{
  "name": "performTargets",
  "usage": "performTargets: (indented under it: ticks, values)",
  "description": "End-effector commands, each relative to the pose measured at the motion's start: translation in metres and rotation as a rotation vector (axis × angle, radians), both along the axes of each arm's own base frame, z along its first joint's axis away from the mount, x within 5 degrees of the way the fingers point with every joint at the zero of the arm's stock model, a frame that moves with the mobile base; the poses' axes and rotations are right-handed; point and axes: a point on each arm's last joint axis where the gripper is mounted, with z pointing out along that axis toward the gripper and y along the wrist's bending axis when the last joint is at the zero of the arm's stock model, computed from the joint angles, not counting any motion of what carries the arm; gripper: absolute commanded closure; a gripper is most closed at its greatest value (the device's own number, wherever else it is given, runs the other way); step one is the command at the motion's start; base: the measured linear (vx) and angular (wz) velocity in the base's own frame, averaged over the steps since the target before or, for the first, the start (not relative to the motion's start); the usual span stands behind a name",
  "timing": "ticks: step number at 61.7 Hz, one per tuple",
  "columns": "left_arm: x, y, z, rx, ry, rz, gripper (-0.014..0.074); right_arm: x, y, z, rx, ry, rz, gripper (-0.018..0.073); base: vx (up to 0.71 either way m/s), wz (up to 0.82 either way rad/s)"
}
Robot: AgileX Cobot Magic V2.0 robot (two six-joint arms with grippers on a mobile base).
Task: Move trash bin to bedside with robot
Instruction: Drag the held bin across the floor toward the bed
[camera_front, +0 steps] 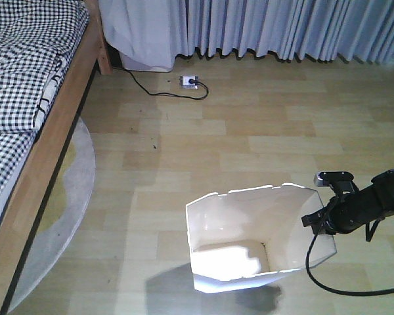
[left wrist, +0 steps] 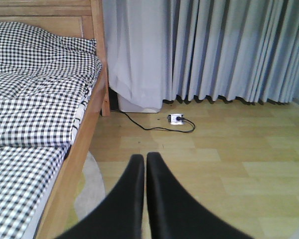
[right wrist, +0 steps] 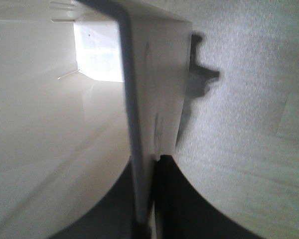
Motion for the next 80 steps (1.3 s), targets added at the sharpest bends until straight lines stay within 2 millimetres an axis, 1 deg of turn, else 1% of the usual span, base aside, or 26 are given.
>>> performTargets:
  ticks: [1,42,80]
  values:
    - [0.0006,-0.0001,0.0007,-0.008,-0.065,0.000,0.0603,0.0123,0.0083,0.0292,0.126,-0.067,-0.005,0.0564,0.34,0.09]
    - [0.0006,-0.0001,0.0007,-0.008,-0.065,0.000,0.0603,0.0123,0.0082,0.0292,0.125,-0.068,-0.006,0.0564,0.34,0.05]
    - [0.0006,-0.0001,0.0007,-0.008,-0.065,0.000,0.0603,0.0123,0.0082,0.0292,0.125,-0.068,-0.006,0.0564,0.27,0.12]
